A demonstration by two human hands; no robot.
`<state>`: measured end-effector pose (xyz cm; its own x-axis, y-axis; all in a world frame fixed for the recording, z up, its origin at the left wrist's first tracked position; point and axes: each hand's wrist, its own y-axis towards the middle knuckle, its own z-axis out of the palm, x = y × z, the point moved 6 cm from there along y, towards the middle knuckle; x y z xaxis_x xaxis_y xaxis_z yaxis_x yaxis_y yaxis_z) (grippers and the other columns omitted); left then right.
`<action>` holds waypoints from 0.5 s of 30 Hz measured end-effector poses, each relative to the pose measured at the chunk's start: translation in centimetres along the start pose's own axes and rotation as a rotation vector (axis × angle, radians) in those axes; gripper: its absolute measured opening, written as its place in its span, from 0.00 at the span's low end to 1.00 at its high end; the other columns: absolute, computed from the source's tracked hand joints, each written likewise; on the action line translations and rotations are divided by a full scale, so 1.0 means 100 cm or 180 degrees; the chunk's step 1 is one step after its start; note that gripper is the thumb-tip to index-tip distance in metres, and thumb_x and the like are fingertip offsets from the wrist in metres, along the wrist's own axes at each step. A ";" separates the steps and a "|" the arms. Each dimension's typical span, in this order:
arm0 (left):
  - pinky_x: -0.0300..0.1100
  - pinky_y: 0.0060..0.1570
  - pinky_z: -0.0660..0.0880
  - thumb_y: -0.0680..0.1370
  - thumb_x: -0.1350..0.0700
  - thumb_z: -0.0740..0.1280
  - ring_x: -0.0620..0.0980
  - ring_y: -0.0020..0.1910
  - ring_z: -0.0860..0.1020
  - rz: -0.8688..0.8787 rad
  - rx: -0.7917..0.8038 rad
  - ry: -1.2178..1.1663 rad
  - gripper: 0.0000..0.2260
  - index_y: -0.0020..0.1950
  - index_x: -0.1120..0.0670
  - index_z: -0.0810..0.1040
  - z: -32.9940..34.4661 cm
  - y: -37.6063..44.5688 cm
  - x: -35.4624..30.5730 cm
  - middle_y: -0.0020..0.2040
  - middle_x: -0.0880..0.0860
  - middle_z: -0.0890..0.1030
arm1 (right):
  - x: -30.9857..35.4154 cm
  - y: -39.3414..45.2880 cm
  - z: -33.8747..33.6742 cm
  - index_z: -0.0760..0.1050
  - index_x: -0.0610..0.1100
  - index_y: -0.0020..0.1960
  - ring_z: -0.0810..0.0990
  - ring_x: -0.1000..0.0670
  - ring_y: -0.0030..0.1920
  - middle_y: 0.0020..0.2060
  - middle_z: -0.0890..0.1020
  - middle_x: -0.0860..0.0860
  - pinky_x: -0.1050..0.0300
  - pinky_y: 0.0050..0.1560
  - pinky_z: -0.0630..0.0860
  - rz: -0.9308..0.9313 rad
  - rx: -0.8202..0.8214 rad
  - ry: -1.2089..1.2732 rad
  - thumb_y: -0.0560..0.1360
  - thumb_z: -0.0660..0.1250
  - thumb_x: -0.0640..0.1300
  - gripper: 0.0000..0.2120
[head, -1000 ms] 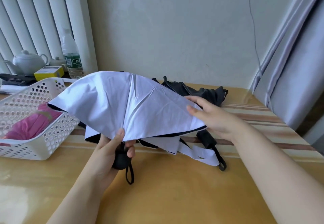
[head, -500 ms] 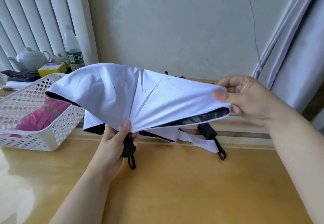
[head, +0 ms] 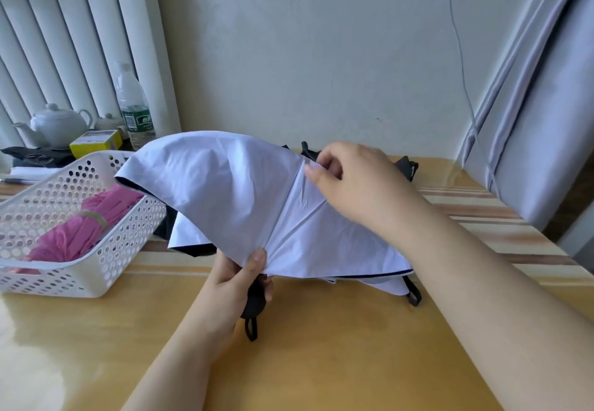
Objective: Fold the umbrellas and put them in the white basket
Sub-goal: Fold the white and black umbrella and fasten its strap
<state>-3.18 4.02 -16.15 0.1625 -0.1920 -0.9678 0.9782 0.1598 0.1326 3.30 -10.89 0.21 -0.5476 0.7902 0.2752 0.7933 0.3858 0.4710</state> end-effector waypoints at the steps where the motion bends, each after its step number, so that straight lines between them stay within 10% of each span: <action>1: 0.41 0.34 0.71 0.73 0.48 0.66 0.52 0.30 0.72 -0.0004 0.0011 0.0020 0.17 0.58 0.55 0.71 -0.001 0.000 -0.001 0.36 0.55 0.73 | -0.002 0.005 0.009 0.78 0.42 0.49 0.77 0.47 0.44 0.41 0.80 0.49 0.57 0.44 0.72 0.0114 0.0373 0.0197 0.78 0.64 0.53 0.14; 8: 0.43 0.36 0.71 0.75 0.50 0.64 0.53 0.31 0.72 0.0059 0.0181 0.0160 0.14 0.56 0.56 0.70 0.005 0.000 -0.005 0.38 0.53 0.74 | -0.011 0.015 0.019 0.80 0.45 0.45 0.69 0.59 0.31 0.30 0.73 0.56 0.66 0.34 0.65 0.0330 0.0589 0.1428 0.77 0.66 0.53 0.12; 15: 0.42 0.37 0.67 0.74 0.42 0.61 0.50 0.30 0.72 -0.0152 0.0124 0.0541 0.21 0.44 0.62 0.72 0.007 -0.007 -0.003 0.29 0.56 0.76 | -0.003 0.009 0.006 0.80 0.50 0.50 0.81 0.61 0.44 0.44 0.83 0.57 0.70 0.48 0.73 0.0053 0.0263 0.2038 0.73 0.73 0.43 0.07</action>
<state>-3.78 3.25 -15.78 0.0947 -0.0316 -0.9950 0.9891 0.1163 0.0905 4.35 -10.49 0.03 -0.5652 0.3656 0.7395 0.8069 0.4315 0.4034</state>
